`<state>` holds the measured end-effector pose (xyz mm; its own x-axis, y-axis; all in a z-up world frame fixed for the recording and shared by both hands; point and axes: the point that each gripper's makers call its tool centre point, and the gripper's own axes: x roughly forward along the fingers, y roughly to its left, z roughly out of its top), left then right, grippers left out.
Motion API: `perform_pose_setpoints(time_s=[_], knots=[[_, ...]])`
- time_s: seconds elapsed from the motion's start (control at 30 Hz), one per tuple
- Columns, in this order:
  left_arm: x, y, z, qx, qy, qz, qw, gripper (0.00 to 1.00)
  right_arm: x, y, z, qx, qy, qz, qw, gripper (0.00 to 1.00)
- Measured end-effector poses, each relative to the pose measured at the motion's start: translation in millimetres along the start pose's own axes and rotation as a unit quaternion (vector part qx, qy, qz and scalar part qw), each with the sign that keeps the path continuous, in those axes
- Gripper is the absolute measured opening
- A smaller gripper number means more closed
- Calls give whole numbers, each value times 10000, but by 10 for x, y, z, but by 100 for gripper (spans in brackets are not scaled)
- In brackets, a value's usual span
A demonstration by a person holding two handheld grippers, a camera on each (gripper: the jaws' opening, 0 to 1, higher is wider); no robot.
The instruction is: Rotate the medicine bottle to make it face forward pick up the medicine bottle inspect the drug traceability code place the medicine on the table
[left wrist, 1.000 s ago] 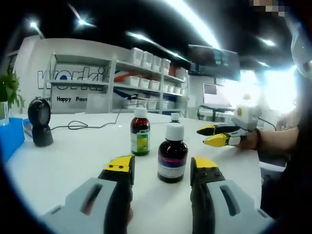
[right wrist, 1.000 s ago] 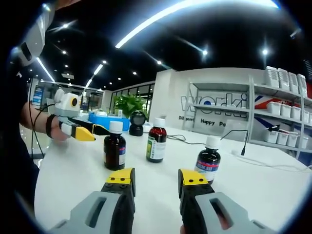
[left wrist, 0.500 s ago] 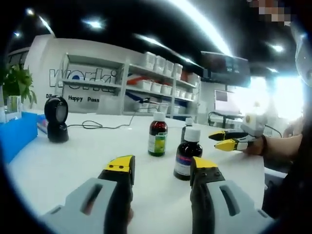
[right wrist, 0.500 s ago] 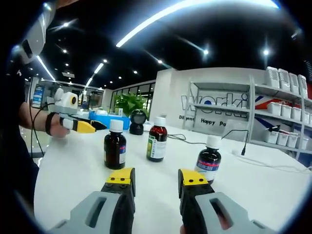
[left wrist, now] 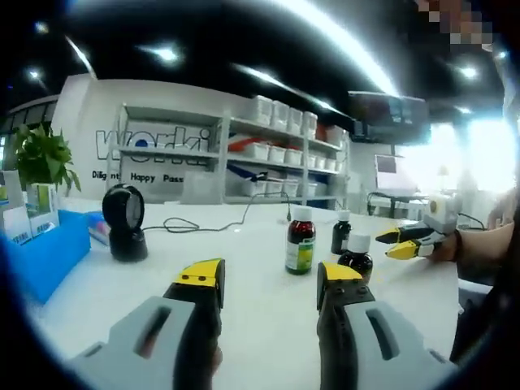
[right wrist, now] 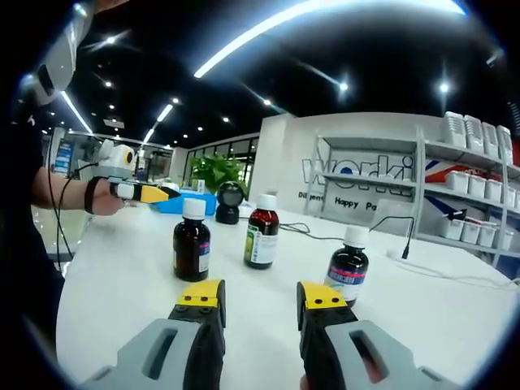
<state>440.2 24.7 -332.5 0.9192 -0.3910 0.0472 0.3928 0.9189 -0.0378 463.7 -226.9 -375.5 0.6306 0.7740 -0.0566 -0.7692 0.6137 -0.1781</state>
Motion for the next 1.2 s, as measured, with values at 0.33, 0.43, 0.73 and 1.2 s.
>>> perform_pose_setpoints(time_s=[0.33,0.43,0.73,1.2], knots=[[-62,388,27,149,-130,163,9997,37,0,0,-8,-19,21,-7,10000,30],[-77,389,-52,99,-151,56,9998,39,3,3,-15,-30,38,-7,10000,30],[-127,140,-236,248,-36,-532,9983,46,10,12,-34,-76,98,-8,9999,30],[-174,-181,-314,387,119,-1167,9923,46,-16,66,29,275,54,212,9994,31]])
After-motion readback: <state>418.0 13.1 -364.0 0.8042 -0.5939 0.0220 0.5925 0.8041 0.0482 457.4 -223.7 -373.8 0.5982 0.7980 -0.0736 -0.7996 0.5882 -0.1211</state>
